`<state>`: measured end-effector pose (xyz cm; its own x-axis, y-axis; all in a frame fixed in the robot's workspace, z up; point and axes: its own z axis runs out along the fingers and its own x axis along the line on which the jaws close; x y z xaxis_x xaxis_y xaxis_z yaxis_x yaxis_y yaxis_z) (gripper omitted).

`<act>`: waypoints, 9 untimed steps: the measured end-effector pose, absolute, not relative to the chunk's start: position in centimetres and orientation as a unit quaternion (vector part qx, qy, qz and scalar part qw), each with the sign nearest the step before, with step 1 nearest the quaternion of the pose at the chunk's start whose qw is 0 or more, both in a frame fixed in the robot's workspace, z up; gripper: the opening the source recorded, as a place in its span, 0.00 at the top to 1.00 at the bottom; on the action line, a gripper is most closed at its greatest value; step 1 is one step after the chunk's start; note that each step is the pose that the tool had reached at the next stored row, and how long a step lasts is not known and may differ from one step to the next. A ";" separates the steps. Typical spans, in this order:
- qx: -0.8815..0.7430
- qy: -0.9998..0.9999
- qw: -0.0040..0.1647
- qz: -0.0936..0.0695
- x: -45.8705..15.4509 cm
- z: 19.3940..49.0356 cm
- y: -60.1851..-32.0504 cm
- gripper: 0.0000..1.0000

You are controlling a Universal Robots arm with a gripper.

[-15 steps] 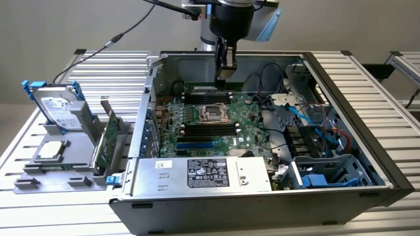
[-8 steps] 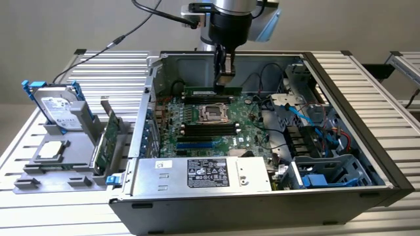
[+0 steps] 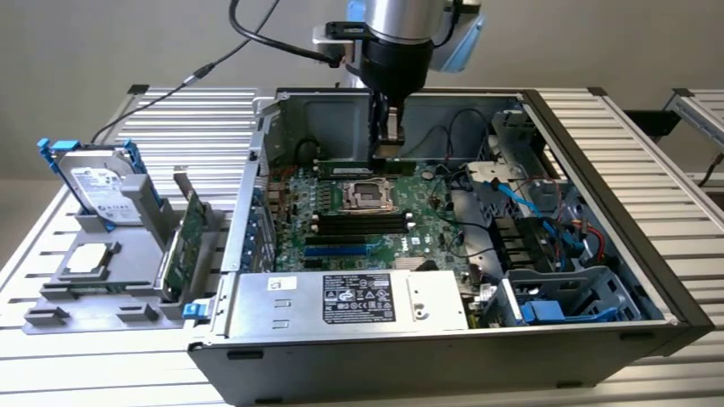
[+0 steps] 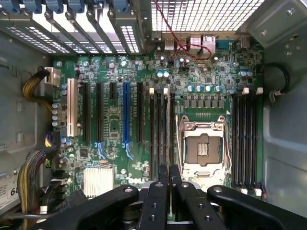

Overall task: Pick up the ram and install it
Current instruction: 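Insert the ram into the slot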

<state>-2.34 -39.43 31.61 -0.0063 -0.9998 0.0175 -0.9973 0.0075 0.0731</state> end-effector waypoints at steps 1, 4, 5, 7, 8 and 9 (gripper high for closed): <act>0.704 -0.709 0.032 -0.020 -2.3 31.4 -39.5 0.87; 0.704 -0.709 0.032 -0.020 -2.3 30.9 -39.7 0.87; 0.704 -0.709 0.032 -0.020 -2.3 30.7 -39.8 0.87; 0.704 -0.709 0.032 -0.020 -2.3 30.3 -39.9 0.87; 0.704 -0.709 0.032 -0.020 -2.3 30.2 -40.0 0.87; 0.704 -0.709 0.032 -0.020 -2.3 30.0 -40.0 0.87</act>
